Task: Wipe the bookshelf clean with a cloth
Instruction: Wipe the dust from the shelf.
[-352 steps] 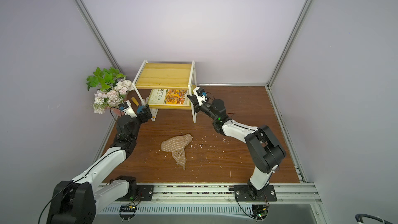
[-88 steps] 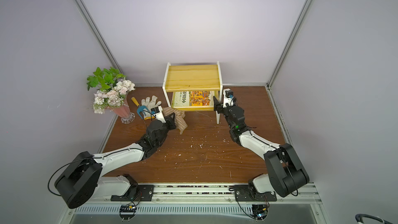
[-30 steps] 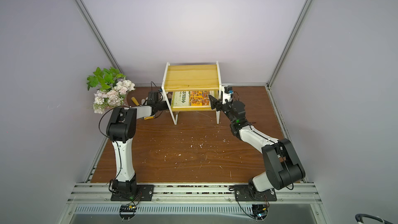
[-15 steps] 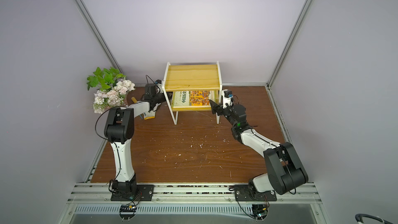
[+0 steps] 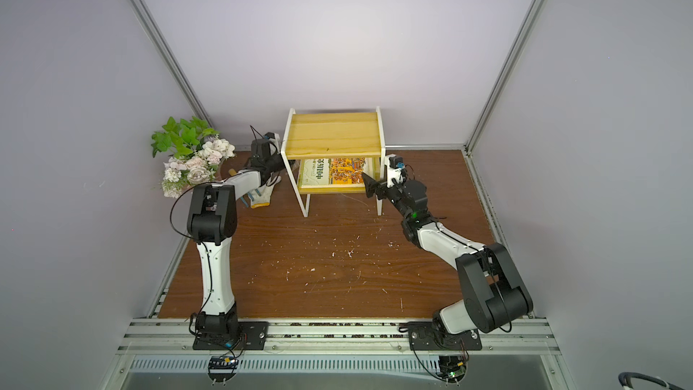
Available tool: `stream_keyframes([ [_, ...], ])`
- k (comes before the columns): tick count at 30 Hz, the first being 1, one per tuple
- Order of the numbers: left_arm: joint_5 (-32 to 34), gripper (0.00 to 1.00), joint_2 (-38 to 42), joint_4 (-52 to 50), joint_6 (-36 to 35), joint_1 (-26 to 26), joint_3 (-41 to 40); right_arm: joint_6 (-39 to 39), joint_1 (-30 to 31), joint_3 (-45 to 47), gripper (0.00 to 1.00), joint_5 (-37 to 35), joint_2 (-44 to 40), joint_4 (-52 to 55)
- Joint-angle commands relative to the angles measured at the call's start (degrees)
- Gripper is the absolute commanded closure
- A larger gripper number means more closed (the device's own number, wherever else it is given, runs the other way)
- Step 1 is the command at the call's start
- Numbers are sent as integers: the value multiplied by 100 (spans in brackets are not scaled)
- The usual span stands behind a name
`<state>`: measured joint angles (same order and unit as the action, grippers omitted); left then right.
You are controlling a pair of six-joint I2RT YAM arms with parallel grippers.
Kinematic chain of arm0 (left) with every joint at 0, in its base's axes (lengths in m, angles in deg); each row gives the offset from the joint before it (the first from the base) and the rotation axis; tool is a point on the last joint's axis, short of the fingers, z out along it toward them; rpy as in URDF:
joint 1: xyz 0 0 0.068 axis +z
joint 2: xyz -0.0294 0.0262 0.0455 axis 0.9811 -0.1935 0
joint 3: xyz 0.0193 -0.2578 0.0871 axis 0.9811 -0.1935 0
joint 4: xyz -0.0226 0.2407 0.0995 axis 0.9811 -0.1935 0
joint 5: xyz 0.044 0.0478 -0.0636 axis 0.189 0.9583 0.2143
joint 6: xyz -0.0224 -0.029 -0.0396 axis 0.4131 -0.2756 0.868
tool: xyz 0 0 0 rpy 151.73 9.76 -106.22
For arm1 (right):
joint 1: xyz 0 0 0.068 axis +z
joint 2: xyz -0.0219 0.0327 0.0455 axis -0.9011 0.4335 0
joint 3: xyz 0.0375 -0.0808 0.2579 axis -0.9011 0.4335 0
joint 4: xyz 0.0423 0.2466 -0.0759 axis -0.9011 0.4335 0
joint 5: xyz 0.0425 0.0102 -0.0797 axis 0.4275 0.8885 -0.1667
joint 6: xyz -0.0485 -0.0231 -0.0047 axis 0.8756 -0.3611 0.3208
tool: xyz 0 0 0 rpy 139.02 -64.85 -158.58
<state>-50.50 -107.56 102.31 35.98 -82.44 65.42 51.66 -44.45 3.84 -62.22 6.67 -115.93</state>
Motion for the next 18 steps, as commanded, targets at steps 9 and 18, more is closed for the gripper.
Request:
stream_keyframes([
  [9,82,100,-278,330,-357,-168,-279,-139,9,74,1,105,-31,-347],
  [18,939,100,2520,189,-901,-150,-1719,328,9,184,1,-293,-707,-319],
])
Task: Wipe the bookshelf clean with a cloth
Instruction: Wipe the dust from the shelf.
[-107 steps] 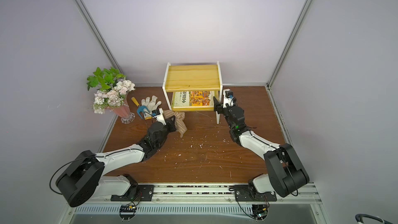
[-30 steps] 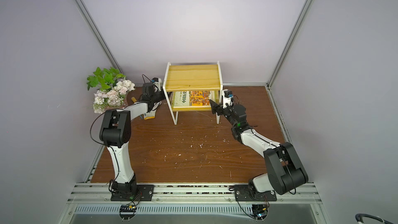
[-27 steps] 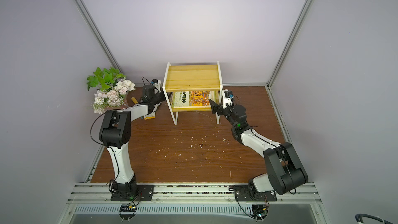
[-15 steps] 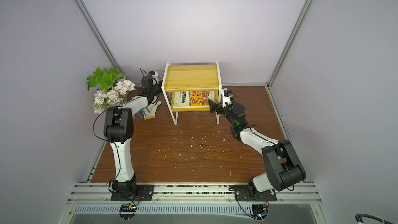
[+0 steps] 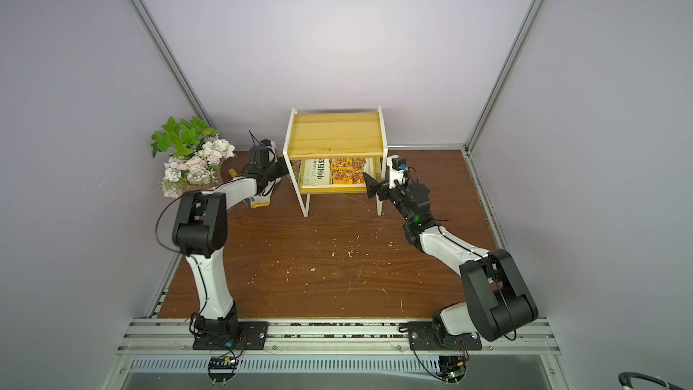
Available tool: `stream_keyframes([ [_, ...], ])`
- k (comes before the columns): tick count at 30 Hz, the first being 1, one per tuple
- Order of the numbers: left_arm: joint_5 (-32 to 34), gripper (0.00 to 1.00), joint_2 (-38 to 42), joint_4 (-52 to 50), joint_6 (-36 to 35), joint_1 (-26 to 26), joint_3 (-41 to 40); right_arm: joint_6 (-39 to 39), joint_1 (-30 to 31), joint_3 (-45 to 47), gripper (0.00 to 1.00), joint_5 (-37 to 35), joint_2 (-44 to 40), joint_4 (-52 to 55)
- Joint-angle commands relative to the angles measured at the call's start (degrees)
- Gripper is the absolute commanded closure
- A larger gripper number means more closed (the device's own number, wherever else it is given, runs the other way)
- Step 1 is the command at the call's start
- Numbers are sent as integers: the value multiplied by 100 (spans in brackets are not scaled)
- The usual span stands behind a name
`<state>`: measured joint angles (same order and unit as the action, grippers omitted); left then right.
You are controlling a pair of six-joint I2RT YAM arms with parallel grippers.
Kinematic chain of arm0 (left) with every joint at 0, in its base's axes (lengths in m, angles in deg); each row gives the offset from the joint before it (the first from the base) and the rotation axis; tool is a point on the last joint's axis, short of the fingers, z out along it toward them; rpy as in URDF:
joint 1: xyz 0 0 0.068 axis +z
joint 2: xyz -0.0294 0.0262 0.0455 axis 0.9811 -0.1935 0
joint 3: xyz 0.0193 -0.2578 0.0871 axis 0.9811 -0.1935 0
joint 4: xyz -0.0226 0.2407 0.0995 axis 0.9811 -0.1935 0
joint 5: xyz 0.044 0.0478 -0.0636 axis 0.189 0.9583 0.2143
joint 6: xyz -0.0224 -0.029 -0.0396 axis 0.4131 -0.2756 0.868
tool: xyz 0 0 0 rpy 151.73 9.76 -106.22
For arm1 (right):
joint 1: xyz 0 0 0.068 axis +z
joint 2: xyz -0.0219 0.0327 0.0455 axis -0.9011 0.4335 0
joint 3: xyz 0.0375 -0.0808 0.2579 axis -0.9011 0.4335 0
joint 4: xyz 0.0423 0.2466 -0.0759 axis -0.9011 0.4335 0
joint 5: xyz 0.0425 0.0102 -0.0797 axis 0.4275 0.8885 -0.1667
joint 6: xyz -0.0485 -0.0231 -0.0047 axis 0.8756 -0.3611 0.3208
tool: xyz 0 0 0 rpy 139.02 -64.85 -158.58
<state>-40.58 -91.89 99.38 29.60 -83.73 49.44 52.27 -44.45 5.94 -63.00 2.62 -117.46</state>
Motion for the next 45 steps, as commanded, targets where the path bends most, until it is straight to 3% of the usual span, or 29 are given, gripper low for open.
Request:
stream_keyframes([
  [1,-394,100,1116,723,-207,-29,-226,353,9,-41,1,-315,-322,-132],
  [5,-1341,100,955,818,-110,-131,236,442,5,-126,1,-707,-317,-101],
  [9,-1191,100,218,22,-401,-346,1038,220,9,-42,2,-627,-264,-131],
  [13,-789,100,-83,129,-338,-364,750,-8,8,225,2,-558,-200,-227],
  [20,-1053,100,554,137,-302,-329,967,128,9,17,2,-563,-239,-30],
  [28,-827,100,1224,353,-13,-329,-439,14,9,120,2,-521,-146,-111],
  [34,-723,100,2438,571,59,-338,-2062,103,8,269,2,-591,-233,-22],
  [36,-605,100,2526,740,-23,-338,-2246,143,9,255,2,-607,-245,17],
  [38,-367,100,2256,682,-132,-323,-2037,140,9,231,2,-617,-233,25],
  [41,-375,100,1556,145,-353,-256,-1110,110,9,173,2,-549,-177,45],
  [43,-491,100,1184,-252,-432,-233,-484,80,10,120,2,-502,-137,59],
  [45,-740,100,1219,-324,-389,-267,-424,42,18,87,2,-491,-111,72],
])
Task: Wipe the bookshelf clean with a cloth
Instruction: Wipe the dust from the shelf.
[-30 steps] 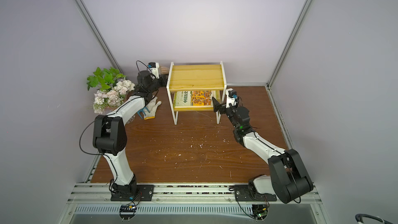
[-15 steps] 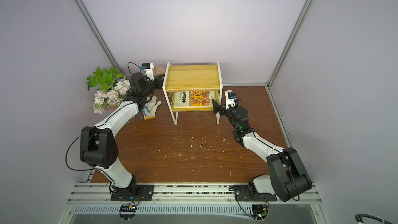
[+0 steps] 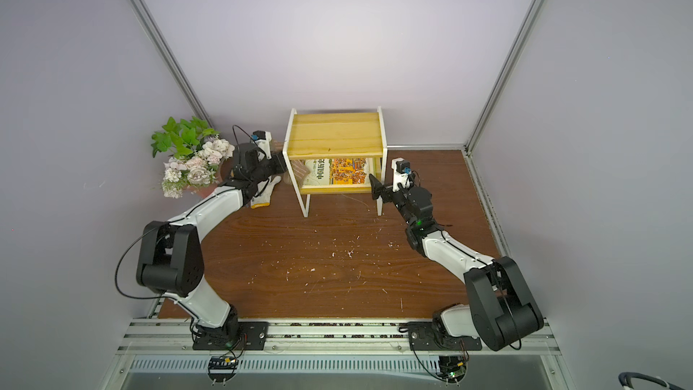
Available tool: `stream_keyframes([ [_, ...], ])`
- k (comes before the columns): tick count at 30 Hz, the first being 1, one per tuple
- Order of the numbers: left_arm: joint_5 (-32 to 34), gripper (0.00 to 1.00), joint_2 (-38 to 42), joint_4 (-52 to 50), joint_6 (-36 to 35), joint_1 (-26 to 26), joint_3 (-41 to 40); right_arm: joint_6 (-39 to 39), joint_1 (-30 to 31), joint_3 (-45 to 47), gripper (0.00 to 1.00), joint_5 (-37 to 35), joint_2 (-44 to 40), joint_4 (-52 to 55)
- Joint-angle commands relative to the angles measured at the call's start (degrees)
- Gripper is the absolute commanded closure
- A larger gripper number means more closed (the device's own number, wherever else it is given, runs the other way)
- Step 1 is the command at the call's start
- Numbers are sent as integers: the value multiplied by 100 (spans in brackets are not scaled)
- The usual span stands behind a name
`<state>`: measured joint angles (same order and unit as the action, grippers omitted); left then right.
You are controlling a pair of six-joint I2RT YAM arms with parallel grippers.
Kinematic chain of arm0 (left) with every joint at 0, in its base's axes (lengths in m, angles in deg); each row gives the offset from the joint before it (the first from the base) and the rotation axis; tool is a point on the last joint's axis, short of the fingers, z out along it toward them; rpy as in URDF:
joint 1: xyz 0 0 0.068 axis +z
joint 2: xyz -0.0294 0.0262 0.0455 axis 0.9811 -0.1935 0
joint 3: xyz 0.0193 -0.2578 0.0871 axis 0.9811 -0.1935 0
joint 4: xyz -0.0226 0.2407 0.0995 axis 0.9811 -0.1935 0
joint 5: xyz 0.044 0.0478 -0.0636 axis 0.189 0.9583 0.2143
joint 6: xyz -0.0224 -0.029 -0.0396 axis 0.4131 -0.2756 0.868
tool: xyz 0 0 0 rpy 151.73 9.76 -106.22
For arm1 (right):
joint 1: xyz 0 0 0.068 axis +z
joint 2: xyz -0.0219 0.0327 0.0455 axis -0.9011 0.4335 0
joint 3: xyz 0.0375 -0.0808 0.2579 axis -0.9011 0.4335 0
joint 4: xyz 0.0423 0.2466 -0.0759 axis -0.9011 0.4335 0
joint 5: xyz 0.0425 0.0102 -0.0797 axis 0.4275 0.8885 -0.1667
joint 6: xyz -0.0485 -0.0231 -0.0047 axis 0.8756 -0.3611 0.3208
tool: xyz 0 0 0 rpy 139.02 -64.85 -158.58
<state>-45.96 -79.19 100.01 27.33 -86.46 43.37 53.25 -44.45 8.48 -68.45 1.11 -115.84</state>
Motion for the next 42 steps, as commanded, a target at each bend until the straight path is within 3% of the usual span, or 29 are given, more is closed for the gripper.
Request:
stream_keyframes([
  [1,-220,100,162,-303,-154,-39,-12,-89,15,-156,2,65,32,-101],
  [6,485,100,2030,-213,354,-219,-2087,-213,9,52,2,114,-109,-187],
  [9,3294,100,3395,-1749,213,-870,-2531,-159,9,130,2,115,-285,-131],
  [10,3689,100,3672,-2047,174,-1037,-2512,-124,9,119,2,98,-316,-84],
  [12,3216,100,4067,-2373,221,-1125,-2420,-32,9,17,1,75,-362,74],
  [15,1174,97,4260,-1524,260,-1137,-2501,72,9,-117,1,52,-403,313],
  [17,258,98,3940,-1149,73,-1137,-2065,97,9,-95,1,28,-455,291],
  [19,165,100,3543,-1132,-62,-1145,-1467,105,10,-89,1,-21,-532,286],
  [22,852,100,3195,-973,-78,-1169,-1214,70,9,-47,1,-28,-682,286],
  [25,1802,100,3145,-574,361,-1231,-2075,14,8,149,1,-71,-790,253],
  [28,1798,100,3296,-130,905,-1251,-3305,-8,9,353,1,-135,-844,316],
  [30,1913,100,3496,-104,837,-1251,-3409,6,9,439,1,-140,-871,326],
  [32,2138,100,3666,-450,605,-1251,-2974,58,16,396,1,-74,-862,366],
  [34,1705,100,3774,-522,408,-1251,-2515,123,11,270,1,183,-884,455],
  [37,137,100,3885,260,660,-1264,-2440,3,30,150,1,1005,-1097,608],
  [39,-819,100,3895,1165,1227,-1302,-2684,-431,66,178,1,1467,-1261,670],
  [42,-1229,100,3866,2468,2004,-1522,-3038,-1669,185,349,1,2844,-1289,134],
])
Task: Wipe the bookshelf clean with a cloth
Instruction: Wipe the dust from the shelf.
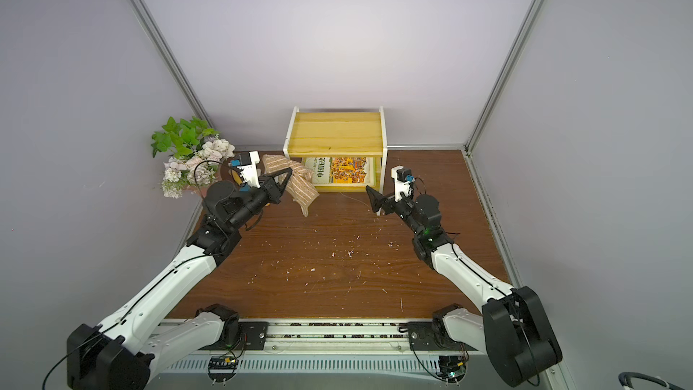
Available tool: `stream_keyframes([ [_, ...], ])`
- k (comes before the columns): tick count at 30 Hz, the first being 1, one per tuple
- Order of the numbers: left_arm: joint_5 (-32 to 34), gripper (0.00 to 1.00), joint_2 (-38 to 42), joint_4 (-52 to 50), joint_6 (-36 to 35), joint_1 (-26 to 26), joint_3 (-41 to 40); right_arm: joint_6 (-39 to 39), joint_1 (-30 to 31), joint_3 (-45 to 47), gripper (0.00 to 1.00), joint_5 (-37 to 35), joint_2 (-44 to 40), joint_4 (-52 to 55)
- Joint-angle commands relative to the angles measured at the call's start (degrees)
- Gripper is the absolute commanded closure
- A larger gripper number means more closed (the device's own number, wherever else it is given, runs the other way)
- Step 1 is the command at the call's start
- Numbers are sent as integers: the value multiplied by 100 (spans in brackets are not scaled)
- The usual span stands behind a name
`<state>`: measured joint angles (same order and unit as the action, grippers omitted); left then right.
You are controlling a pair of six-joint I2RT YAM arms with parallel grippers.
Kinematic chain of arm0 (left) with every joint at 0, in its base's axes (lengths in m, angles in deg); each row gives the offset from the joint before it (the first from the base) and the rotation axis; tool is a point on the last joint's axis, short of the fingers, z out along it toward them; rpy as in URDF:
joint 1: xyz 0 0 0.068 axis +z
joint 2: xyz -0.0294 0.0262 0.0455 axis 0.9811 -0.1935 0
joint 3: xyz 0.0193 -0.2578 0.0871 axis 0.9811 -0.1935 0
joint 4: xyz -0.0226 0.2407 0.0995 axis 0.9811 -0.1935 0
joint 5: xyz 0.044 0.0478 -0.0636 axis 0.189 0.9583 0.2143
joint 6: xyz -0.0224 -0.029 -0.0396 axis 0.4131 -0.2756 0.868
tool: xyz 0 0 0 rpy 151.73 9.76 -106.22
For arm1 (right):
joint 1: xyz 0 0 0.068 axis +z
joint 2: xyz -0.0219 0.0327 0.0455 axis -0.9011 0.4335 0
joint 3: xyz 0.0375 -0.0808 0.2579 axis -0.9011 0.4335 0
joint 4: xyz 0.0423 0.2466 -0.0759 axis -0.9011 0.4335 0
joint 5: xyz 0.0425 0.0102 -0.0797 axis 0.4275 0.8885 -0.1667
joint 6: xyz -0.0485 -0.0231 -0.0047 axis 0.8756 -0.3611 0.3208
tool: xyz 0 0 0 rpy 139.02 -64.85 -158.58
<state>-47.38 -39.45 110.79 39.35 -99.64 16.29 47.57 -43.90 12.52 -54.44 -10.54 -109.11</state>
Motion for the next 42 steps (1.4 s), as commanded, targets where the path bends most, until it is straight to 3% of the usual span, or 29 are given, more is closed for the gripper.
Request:
stream_keyframes([
  [1,-1026,100,-137,1687,962,-325,-401,-1749,227,66,1,1906,-35,-1030],
  [3,-771,100,-242,1981,982,-634,-390,-3030,490,262,1,2450,256,-2536],
  [6,-413,100,-501,1962,812,-1107,-207,-4299,851,148,1,2679,768,-4236],
  [8,-433,100,-688,2209,970,-1263,-201,-4436,1020,7,1,2552,932,-4585],
  [11,-557,100,-920,2532,1208,-1399,-202,-4034,1231,-164,1,2277,1043,-4392],
  [16,-446,100,-1071,2335,1270,-1450,-232,-3917,1326,-221,5,2222,1099,-4673],
  [21,-535,100,-1003,2298,1281,-1448,-345,-3481,1318,-81,25,1674,913,-4279],
  [24,-834,100,-1000,2344,1255,-1445,-379,-3205,1320,-48,38,999,829,-3981],
  [27,-1198,99,-1065,2516,1319,-1450,-439,-3077,1317,-146,40,599,891,-3895],
  [29,-1454,96,-1129,2681,1368,-1448,-480,-3045,1318,-329,41,764,1040,-3883],
  [30,-1528,95,-1159,2707,1371,-1445,-494,-3059,1317,-414,45,897,1123,-3923],
  [33,-1339,94,-1117,2524,1249,-1438,-577,-3104,1317,-472,77,1251,1318,-4231],
  [35,-904,84,-923,2218,996,-1409,-684,-2830,1297,-322,100,1165,1307,-4206],
  [38,281,46,-272,1348,555,-1293,-926,-1948,1309,-207,100,661,1115,-3138],
  [42,3358,8,963,-655,494,-1171,-1246,414,1943,-811,100,-1221,1336,-842],
])
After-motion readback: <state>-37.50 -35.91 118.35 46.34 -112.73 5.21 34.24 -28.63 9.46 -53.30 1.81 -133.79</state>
